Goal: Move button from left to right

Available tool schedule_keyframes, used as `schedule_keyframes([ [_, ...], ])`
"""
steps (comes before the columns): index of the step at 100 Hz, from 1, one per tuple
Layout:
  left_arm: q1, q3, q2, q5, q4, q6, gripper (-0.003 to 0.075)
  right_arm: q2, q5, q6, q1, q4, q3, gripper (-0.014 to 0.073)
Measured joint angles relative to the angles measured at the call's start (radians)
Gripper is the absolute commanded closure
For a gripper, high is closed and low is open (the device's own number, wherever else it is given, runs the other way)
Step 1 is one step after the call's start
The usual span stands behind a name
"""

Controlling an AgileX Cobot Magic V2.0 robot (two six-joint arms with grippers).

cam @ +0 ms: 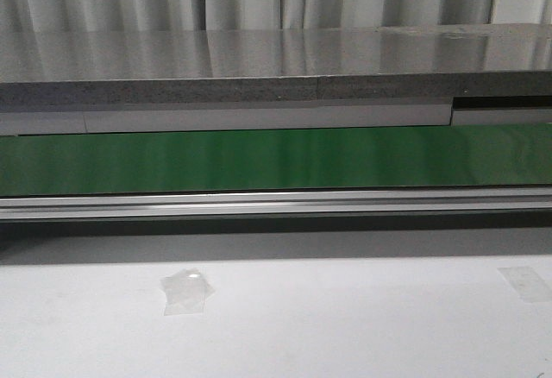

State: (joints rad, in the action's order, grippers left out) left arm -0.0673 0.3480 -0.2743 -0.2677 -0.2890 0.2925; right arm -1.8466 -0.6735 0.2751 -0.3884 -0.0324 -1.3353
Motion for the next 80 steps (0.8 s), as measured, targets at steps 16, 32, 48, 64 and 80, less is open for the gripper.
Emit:
schedule_keyframes([
  [16,0.0,0.0,0.0,0.0,0.0,0.0,0.074,0.077,0.038,-0.005,0.0,0.088,0.0,0.0162],
  [32,0.0,0.0,0.0,0.0,0.0,0.0,0.074,0.154,0.057,-0.007,0.033,0.15,0.0,0.0163],
  [48,0.0,0.0,0.0,0.0,0.0,0.0,0.074,0.211,0.068,-0.007,0.104,0.167,0.0,0.0169],
  [64,0.0,0.0,0.0,0.0,0.0,0.0,0.074,0.272,0.074,-0.007,0.184,0.178,0.003,0.0169],
  [80,0.0,0.0,0.0,0.0,0.0,0.0,0.074,0.37,0.131,-0.007,0.241,0.19,0.048,0.0169],
])
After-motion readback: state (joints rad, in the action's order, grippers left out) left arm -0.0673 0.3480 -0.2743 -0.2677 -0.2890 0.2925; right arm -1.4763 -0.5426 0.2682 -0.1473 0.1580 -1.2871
